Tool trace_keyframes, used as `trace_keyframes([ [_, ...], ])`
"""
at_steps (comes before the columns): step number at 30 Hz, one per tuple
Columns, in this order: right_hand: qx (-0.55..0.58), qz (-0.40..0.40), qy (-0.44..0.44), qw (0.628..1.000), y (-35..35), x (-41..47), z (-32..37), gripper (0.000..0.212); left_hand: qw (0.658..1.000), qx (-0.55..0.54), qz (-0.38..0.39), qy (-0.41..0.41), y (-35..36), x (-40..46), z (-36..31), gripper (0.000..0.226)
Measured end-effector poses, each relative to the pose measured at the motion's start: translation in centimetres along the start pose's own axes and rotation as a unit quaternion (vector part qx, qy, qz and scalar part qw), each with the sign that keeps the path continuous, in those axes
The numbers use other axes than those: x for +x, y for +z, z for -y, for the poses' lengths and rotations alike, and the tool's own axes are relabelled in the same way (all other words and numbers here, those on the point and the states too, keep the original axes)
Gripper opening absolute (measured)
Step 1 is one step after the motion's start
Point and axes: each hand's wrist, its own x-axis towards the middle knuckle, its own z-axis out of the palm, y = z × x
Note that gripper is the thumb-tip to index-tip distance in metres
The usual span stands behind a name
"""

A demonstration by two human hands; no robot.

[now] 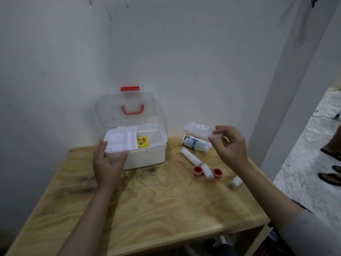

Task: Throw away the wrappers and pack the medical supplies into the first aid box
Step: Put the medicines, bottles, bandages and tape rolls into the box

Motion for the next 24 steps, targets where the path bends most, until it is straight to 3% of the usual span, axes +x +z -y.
trace_keyframes([
  [4, 0.047, 0.096, -0.042, 0.993, 3.7, 2.5, 3.1, 0.018, 1.000, 0.000, 0.003, -0.013, -0.1, -0.1, -0.3, 0.072],
  [6, 0.016, 0.143, -0.085, 0.986, 6.1, 3.6, 3.8, 0.012, 1.000, 0.002, 0.004, -0.017, -0.1, 0.0, -0.3, 0.073],
  [9, -0.038, 0.202, -0.125, 0.971, 9.5, 4.8, 3.8, 0.019, 1.000, 0.005, 0.003, -0.022, -0.1, 0.0, -0.4, 0.073],
  [17, -0.113, 0.364, -0.090, 0.920, 15.6, 6.2, 2.6, 0.024, 1.000, 0.009, -0.006, -0.019, -0.1, -0.1, -0.5, 0.073],
  [24, -0.244, 0.436, -0.083, 0.862, 18.2, 6.3, 2.8, 0.032, 1.000, 0.007, -0.019, -0.021, 0.2, -0.2, -0.4, 0.073],
])
